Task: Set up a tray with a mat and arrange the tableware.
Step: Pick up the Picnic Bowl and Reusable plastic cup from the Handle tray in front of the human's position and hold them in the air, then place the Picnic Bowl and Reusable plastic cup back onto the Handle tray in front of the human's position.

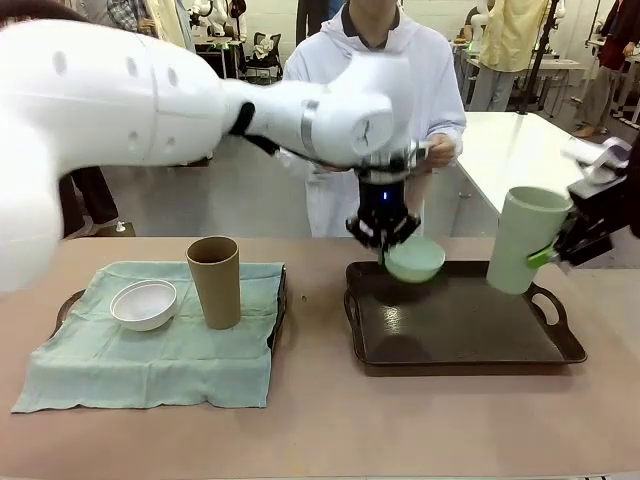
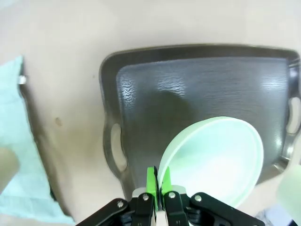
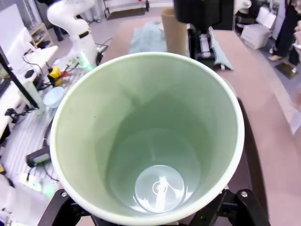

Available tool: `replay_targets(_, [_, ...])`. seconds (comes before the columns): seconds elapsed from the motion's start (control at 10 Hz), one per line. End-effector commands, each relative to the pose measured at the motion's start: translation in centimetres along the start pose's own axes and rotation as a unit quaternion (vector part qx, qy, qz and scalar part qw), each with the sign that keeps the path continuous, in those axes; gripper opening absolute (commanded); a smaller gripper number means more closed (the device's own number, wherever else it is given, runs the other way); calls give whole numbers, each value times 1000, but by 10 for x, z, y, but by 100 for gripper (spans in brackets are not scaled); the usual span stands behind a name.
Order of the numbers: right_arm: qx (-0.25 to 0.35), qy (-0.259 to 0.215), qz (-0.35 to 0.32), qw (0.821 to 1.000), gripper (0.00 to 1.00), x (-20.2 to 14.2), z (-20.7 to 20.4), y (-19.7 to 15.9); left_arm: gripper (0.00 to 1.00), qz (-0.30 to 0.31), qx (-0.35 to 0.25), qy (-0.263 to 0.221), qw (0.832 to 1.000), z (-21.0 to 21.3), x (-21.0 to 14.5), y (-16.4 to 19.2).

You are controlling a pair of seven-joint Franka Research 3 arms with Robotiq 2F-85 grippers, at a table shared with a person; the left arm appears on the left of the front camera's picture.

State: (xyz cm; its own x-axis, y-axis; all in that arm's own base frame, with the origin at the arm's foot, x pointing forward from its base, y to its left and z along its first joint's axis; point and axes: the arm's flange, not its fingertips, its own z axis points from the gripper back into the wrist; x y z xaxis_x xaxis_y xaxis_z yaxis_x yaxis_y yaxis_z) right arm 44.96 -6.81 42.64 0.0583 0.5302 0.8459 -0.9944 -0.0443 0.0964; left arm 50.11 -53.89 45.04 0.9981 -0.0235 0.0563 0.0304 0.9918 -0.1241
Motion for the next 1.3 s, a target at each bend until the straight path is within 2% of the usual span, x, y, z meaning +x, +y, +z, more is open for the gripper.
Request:
replay_targets(0.0, [-18, 12, 0, 1000, 0, 34, 29, 21, 0, 15, -17, -27, 999, 57, -9, -5])
replay_targets(0.2, [-38, 11, 15, 999, 0, 75, 57, 49, 0, 13, -26, -46, 999, 97, -27, -11])
replay_targets(0.4, [-50, 6, 20, 999, 0, 100, 68, 58, 0, 22, -10, -47, 999, 115, -40, -11])
replay_targets(0.5, [-48, 2, 15, 999, 0, 100, 68, 52, 0, 28, -7, -43, 999, 121, -45, -6])
replay_targets(0.6, [-53, 10, 31, 998, 0, 96, 71, 59, 0, 3, -32, -46, 998, 118, -35, -10])
replay_targets(1.2, [-53, 10, 31, 998, 0, 96, 71, 59, 0, 3, -32, -46, 998, 118, -35, -10])
